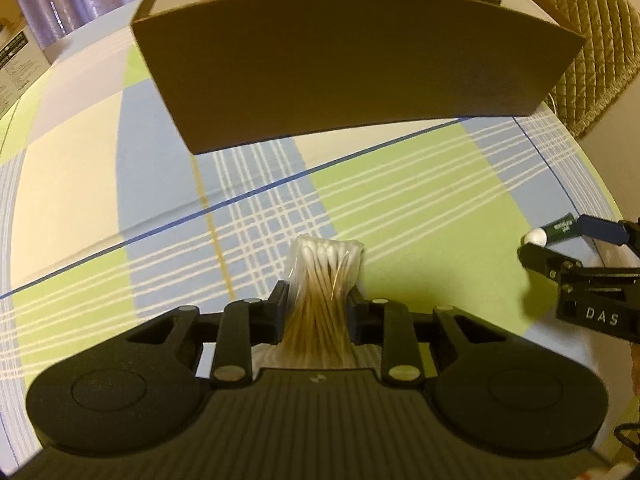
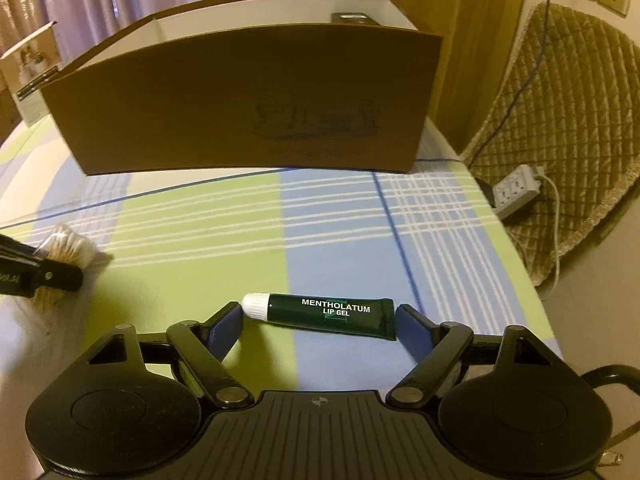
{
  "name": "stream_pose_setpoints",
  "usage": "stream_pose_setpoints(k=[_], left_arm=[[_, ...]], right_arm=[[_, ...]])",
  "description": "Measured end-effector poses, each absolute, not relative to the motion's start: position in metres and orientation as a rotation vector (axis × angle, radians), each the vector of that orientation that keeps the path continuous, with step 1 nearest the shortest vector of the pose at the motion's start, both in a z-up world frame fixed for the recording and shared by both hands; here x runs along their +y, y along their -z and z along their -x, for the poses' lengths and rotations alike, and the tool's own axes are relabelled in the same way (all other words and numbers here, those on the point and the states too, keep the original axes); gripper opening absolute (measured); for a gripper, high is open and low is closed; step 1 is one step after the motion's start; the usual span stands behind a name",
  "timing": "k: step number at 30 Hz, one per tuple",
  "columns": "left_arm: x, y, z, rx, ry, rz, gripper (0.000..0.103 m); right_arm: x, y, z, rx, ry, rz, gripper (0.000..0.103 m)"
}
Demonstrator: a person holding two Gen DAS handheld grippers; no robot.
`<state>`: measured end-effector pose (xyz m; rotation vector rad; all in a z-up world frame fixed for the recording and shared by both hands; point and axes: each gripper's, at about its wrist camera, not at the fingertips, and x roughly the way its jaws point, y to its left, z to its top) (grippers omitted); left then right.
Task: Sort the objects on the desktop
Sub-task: 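Lift the swab bag and lip gel and carry them over the box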
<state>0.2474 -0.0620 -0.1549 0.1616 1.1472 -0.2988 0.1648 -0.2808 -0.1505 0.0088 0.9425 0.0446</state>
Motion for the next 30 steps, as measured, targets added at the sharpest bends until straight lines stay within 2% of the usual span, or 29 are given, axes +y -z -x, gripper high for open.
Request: stream_pose_setpoints(k=[18,30], left_arm=[[-0.052,0.086,-0.242,0.987,0.277,-0.09,0.024],[-0.051,0.036,-0.284,0.864,0.315,-0.05,0.024]], right_arm=[[-0.259,0.091,-0.178,0.851,-0.221,0.014,0.08],[-0.262,0.034,-0.226,0.722,-0.27,0.012,0.08]])
